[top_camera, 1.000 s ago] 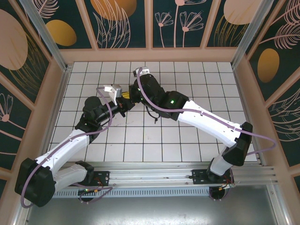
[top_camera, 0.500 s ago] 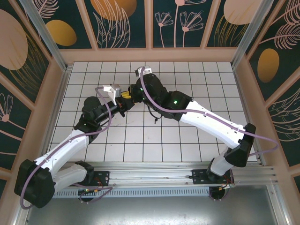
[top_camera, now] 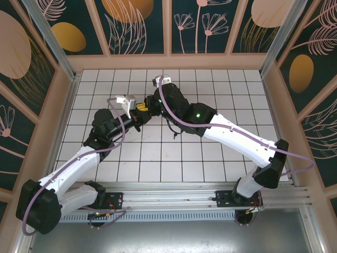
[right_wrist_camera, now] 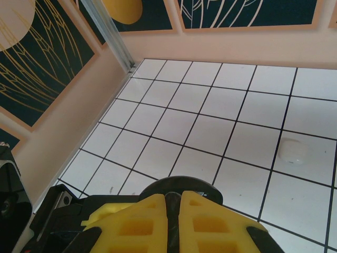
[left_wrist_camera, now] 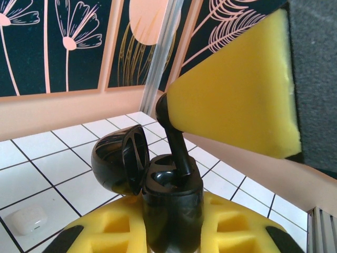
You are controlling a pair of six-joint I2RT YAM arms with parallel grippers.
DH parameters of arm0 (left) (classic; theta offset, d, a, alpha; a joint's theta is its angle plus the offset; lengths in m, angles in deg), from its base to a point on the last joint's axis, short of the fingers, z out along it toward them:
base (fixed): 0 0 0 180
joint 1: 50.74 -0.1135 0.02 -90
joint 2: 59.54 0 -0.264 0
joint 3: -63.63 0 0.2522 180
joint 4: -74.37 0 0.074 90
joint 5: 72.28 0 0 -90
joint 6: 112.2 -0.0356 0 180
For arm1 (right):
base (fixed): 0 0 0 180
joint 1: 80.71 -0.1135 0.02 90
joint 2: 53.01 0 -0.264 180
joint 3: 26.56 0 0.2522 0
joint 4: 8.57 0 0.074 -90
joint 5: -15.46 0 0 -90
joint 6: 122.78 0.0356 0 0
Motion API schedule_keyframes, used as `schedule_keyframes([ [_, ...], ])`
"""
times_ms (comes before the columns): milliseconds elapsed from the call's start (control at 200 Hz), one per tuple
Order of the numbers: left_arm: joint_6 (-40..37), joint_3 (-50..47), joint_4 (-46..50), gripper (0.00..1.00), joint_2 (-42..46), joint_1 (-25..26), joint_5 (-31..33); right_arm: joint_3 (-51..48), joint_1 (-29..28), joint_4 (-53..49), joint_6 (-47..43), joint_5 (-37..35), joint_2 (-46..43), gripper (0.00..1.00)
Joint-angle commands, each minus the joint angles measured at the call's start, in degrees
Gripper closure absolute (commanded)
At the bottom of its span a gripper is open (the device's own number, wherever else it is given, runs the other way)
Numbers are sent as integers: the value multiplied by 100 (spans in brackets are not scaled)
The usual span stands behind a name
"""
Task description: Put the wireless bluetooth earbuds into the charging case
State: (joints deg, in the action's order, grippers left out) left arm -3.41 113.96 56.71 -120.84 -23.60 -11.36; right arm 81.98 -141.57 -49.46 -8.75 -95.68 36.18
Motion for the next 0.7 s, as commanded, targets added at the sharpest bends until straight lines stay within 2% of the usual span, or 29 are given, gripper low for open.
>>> schedule_keyframes([
  [0,113,218,-224,92,100,10,58,-27,-33,-169,-122,-32,21,91],
  [450,125,265,-224,92,48,11,-1,210,-40,-371,-286,-264,269,91],
  [696,265,297,-372,92,66,11,67,244,-48,-359,-344,-90,274,91],
])
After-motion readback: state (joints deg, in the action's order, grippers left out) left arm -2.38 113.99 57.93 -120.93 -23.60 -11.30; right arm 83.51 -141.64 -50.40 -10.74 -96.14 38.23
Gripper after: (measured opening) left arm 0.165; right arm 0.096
